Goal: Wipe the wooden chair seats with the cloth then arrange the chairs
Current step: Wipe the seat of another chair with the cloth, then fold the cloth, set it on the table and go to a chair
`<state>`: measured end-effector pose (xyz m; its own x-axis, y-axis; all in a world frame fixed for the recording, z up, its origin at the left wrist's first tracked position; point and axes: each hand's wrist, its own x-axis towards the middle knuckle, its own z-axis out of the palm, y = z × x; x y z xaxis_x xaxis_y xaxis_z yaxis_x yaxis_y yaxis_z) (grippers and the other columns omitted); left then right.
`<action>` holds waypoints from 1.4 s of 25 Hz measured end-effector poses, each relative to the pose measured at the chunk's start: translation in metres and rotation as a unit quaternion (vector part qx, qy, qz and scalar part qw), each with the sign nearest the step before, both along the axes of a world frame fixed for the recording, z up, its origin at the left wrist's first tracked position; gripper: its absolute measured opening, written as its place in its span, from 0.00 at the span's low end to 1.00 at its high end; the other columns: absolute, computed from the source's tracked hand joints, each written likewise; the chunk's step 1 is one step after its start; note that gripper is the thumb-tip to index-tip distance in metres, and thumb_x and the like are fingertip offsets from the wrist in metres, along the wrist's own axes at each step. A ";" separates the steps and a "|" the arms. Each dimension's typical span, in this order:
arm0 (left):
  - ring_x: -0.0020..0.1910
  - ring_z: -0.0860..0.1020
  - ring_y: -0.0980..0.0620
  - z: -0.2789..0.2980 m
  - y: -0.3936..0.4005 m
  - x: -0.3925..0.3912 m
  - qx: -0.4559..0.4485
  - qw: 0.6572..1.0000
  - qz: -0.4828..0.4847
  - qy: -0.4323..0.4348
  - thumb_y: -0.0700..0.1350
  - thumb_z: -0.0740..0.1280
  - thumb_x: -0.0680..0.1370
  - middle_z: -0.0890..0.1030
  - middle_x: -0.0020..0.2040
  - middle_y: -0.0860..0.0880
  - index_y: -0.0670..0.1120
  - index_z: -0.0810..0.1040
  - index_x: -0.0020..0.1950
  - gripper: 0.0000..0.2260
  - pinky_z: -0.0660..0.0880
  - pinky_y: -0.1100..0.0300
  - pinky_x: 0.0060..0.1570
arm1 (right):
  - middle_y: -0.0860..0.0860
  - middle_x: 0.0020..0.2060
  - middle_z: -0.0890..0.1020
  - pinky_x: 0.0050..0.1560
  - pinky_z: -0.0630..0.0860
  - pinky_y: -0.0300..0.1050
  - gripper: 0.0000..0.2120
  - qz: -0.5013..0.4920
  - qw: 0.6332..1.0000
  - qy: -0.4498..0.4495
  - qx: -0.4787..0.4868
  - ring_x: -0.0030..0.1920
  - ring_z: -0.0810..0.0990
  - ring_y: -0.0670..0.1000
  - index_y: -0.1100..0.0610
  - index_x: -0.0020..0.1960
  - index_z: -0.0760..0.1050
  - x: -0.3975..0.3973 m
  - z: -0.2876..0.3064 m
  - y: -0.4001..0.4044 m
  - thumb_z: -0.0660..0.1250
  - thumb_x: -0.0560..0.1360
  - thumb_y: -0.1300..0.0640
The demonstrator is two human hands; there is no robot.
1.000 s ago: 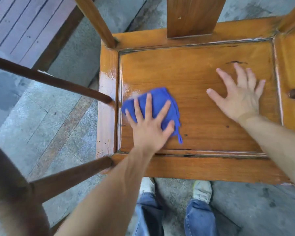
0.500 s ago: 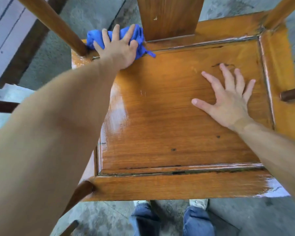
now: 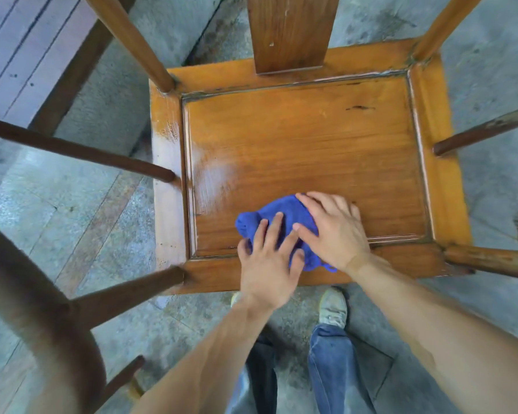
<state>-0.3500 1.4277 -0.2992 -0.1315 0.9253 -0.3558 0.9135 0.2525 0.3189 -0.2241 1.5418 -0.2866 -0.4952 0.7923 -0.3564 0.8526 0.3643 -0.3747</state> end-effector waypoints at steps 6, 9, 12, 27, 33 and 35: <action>0.67 0.69 0.39 0.014 0.030 -0.054 -0.082 0.990 0.115 0.007 0.54 0.66 0.78 0.70 0.70 0.46 0.51 0.62 0.77 0.29 0.71 0.43 0.60 | 0.53 0.64 0.71 0.63 0.72 0.53 0.34 -0.022 0.984 -0.031 -0.173 0.65 0.74 0.58 0.43 0.78 0.56 -0.012 0.004 0.018 0.68 0.77 0.49; 0.64 0.69 0.39 0.020 0.036 -0.057 -0.104 0.982 0.153 -0.025 0.53 0.67 0.79 0.74 0.63 0.44 0.50 0.69 0.71 0.22 0.71 0.46 0.61 | 0.52 0.58 0.71 0.57 0.74 0.51 0.17 -0.040 0.988 -0.017 -0.150 0.58 0.78 0.60 0.47 0.67 0.70 -0.012 0.003 0.015 0.66 0.79 0.54; 0.56 0.75 0.41 0.031 0.030 -0.059 -0.054 0.961 0.221 -0.159 0.44 0.67 0.77 0.76 0.54 0.45 0.47 0.75 0.62 0.13 0.70 0.54 0.49 | 0.51 0.56 0.76 0.54 0.74 0.50 0.11 -0.069 0.981 0.022 -0.179 0.55 0.79 0.58 0.49 0.61 0.71 -0.008 0.016 0.008 0.64 0.79 0.54; 0.39 0.77 0.58 0.420 0.063 -0.066 0.267 0.878 0.164 -0.362 0.37 0.68 0.69 0.81 0.40 0.57 0.54 0.78 0.49 0.13 0.73 0.66 0.40 | 0.46 0.41 0.84 0.53 0.78 0.58 0.11 -0.105 0.926 0.362 -0.025 0.39 0.79 0.45 0.37 0.51 0.73 0.024 0.405 0.042 0.65 0.68 0.42; 0.39 0.76 0.59 0.604 0.064 -0.061 0.429 0.809 0.090 -0.392 0.39 0.71 0.67 0.80 0.40 0.59 0.50 0.75 0.51 0.15 0.74 0.65 0.40 | 0.48 0.43 0.83 0.50 0.77 0.54 0.08 -0.060 0.889 0.435 0.130 0.39 0.79 0.46 0.44 0.51 0.76 0.035 0.600 0.034 0.71 0.74 0.53; 0.39 0.76 0.59 0.643 0.062 -0.060 0.456 0.793 0.061 -0.400 0.37 0.71 0.68 0.80 0.40 0.58 0.49 0.75 0.51 0.14 0.73 0.65 0.40 | 0.47 0.43 0.83 0.49 0.78 0.52 0.08 -0.073 0.863 0.472 0.165 0.41 0.81 0.52 0.44 0.51 0.78 0.038 0.641 0.028 0.72 0.73 0.53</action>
